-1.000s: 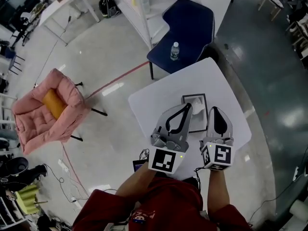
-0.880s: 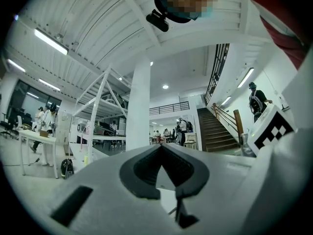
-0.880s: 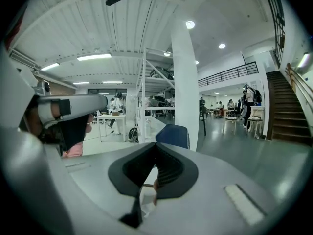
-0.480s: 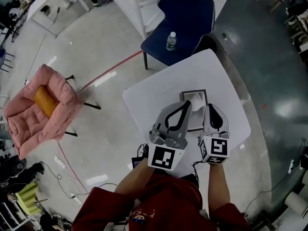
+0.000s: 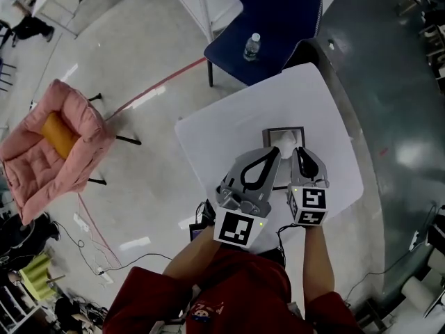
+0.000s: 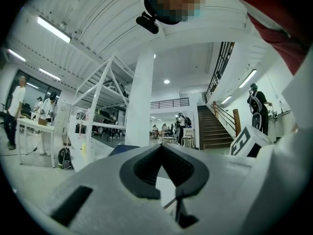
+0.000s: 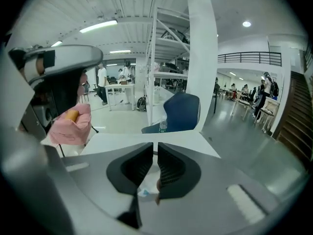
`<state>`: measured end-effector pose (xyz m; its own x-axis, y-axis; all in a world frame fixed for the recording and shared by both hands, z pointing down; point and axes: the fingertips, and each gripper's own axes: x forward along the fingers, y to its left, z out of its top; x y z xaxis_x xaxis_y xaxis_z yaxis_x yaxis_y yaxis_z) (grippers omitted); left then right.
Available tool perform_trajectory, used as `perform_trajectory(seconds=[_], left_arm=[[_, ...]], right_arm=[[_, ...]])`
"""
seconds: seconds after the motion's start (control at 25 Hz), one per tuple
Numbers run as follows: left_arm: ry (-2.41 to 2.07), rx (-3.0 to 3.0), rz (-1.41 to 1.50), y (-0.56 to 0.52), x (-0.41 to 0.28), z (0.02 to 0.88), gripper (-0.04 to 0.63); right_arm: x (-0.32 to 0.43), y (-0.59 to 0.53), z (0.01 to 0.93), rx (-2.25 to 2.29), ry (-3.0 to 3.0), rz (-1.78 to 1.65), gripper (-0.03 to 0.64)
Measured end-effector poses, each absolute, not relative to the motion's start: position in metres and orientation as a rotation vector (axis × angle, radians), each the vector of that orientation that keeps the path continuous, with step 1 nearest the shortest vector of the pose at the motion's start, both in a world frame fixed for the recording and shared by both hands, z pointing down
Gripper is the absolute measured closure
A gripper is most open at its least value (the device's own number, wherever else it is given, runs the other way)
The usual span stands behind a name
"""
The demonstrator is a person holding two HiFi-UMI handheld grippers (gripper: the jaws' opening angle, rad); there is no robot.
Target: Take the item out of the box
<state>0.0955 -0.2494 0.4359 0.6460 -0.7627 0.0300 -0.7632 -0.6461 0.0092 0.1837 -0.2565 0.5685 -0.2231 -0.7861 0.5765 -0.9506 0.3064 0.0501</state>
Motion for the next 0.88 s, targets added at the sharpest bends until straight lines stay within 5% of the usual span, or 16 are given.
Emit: perform_trajectory(seconds=[0.88], left_arm=[[-1.324, 2.735, 0.006, -0.278, 0.07, 0.472, 0.594]], right_arm=[[0.174, -0.266, 0.678, 1.1, -1.763, 0.452, 0.52]])
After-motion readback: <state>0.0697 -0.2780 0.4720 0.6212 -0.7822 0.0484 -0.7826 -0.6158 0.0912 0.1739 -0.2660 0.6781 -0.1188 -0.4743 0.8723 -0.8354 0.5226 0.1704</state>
